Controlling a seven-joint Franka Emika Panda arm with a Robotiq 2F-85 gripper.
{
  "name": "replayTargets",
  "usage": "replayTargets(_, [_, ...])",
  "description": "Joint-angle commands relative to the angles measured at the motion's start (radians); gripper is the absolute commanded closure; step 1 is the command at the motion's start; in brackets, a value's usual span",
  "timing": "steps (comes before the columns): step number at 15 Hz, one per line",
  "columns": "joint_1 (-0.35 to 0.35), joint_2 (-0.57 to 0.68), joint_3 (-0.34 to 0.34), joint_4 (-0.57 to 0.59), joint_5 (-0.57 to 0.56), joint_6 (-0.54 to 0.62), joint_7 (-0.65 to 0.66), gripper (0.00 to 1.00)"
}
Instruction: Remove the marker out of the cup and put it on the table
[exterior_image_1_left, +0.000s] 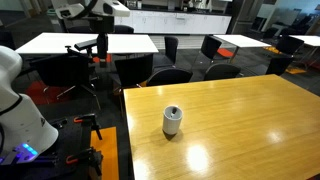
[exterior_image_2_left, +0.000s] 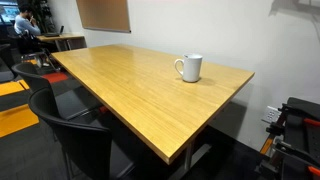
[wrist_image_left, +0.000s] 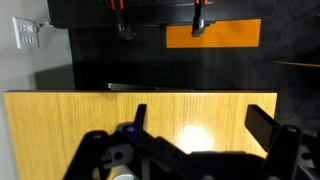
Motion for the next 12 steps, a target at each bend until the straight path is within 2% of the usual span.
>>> replayTargets(1, [0.001,0.001,-0.001,0.002,-0.001,-0.002,0.000,0.00])
replayTargets(9, [0.001,0.001,-0.001,0.002,-0.001,-0.002,0.000,0.00])
replayTargets(12, [0.000,-0.002,-0.006,0.005,-0.047,0.039,-0.043,0.00])
